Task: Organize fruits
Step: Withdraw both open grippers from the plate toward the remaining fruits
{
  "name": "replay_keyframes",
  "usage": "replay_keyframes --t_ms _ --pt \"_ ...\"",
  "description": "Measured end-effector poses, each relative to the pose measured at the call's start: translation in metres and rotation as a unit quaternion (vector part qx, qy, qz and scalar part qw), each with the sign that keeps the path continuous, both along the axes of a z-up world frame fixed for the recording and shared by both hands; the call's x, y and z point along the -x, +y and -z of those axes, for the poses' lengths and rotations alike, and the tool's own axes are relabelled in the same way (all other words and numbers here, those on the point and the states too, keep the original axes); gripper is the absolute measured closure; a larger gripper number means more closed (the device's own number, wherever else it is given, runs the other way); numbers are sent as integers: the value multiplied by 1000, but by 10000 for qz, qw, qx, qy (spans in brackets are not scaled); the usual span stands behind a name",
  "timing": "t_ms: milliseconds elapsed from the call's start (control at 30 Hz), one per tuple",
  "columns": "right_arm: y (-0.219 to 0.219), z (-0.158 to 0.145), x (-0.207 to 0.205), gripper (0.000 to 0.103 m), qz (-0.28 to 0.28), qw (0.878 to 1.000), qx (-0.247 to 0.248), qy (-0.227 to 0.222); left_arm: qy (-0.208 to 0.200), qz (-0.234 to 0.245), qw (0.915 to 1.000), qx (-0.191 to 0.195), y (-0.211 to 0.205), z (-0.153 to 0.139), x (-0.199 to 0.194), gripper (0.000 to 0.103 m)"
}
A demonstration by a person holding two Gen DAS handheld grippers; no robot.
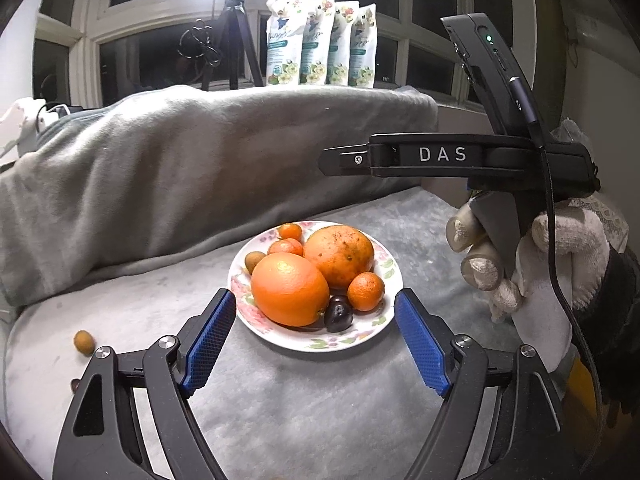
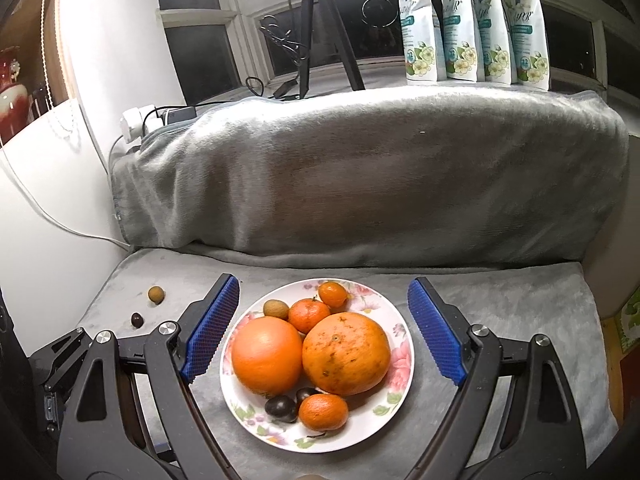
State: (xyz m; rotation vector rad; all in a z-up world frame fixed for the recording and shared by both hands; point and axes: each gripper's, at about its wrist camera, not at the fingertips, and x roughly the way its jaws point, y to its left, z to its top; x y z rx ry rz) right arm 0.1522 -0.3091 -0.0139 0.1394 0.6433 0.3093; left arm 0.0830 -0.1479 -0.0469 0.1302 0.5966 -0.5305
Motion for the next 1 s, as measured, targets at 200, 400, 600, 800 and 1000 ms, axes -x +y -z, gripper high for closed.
replay_keyframes --t_ms 200,400,600,800,1000 --pt "6 -4 7 14 -42 10000 -1 -82 -27 -21 10000 51 7 -4 6 21" --pt "20 -3 9 14 -152 9998 93 -73 -51 -119 9998 143 19 -7 8 21" --pt "39 -1 11 14 -279 9994 192 -80 -28 -269 9994 208 37 -6 9 21" --pt "60 -3 12 14 -402 9988 231 -171 -17 -506 9984 260 63 -5 10 21" --pt "89 -3 13 14 -628 9970 396 -201 14 -754 9966 329 92 -3 10 21"
